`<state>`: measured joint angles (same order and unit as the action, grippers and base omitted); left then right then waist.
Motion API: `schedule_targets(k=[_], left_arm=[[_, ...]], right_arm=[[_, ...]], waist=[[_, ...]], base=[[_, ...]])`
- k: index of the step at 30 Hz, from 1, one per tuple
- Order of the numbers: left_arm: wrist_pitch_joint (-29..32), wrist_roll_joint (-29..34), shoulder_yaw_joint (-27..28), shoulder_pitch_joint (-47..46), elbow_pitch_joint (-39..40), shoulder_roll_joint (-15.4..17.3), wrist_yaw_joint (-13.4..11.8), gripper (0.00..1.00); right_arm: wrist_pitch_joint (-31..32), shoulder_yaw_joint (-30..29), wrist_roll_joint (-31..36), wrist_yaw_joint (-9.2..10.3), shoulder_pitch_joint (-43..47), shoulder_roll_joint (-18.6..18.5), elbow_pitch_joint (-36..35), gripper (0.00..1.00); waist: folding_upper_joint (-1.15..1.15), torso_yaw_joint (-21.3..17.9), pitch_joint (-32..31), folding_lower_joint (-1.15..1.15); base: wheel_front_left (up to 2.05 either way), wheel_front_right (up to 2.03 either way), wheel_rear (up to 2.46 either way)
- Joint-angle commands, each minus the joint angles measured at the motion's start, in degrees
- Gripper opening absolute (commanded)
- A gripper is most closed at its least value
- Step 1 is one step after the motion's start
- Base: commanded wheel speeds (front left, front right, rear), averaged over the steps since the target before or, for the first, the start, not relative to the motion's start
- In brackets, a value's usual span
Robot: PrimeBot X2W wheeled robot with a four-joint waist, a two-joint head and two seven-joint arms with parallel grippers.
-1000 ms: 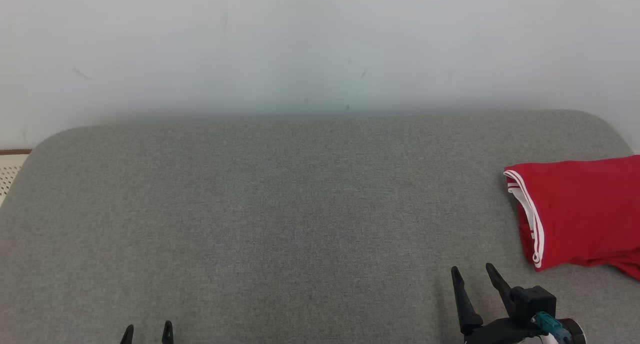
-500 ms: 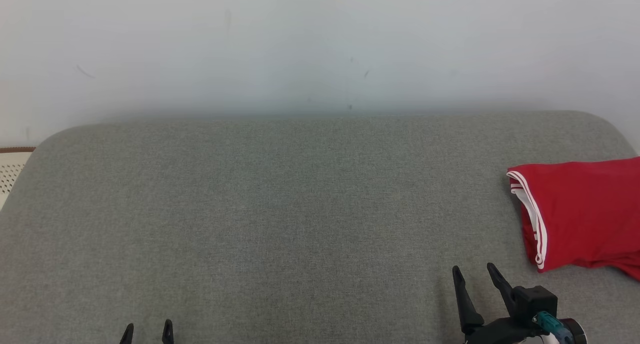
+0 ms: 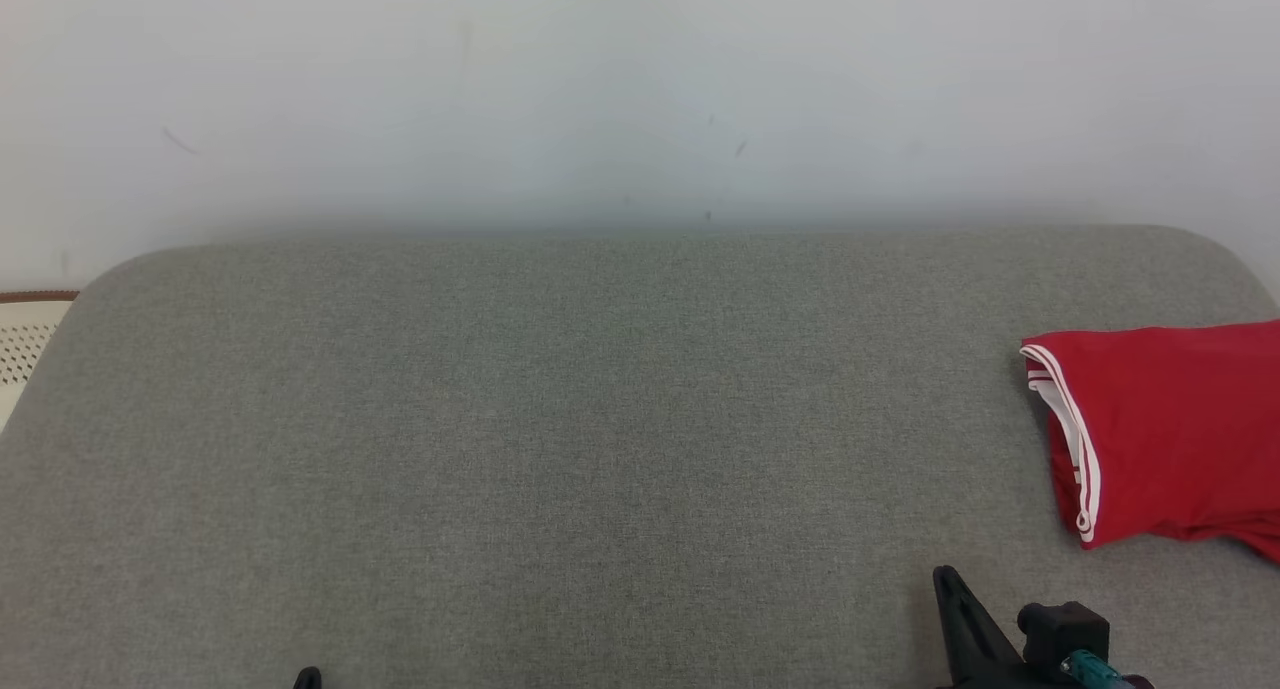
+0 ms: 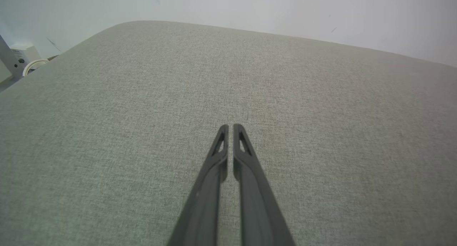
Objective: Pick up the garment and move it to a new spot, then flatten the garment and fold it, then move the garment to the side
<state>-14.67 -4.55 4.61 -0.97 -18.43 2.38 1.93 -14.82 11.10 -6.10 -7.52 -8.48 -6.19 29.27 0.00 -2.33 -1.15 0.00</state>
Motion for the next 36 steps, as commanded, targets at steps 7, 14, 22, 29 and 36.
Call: schedule_targets(k=[7,14,22,29,36], left_arm=[[2.41,-8.82,0.7,-1.16,0.45,0.21,0.58,0.0],[3.48,-16.86,-0.02,-0.85,1.7,0.26,1.07,0.0],[4.97,-25.11,-0.33,-0.91,2.56,0.31,1.58,0.0],[6.29,-31.71,-0.44,-1.1,3.14,0.35,2.05,0.0],[7.56,-37.79,-0.52,-1.32,3.64,0.39,2.44,0.0]], right_arm=[[2.6,-2.35,-8.62,0.0,-0.58,0.28,-1.93,0.0],[4.69,-4.05,-16.35,0.01,-0.05,0.58,-3.59,0.0],[6.9,-5.87,-24.39,0.01,0.46,0.89,-5.19,0.0],[8.72,-7.38,-30.83,0.01,0.82,1.15,-6.44,0.0],[10.43,-8.79,-36.81,0.02,1.16,1.4,-7.59,0.0]], waist=[[0.0,0.13,0.06,0.0],[0.0,0.26,0.14,0.0],[0.0,0.41,0.22,0.0],[0.0,0.54,0.3,0.0],[0.0,0.67,0.37,0.0]], base=[[0.0,0.0,0.0],[0.0,0.0,0.0],[0.0,0.0,0.0],[0.0,0.0,0.0],[0.0,0.0,0.0]])
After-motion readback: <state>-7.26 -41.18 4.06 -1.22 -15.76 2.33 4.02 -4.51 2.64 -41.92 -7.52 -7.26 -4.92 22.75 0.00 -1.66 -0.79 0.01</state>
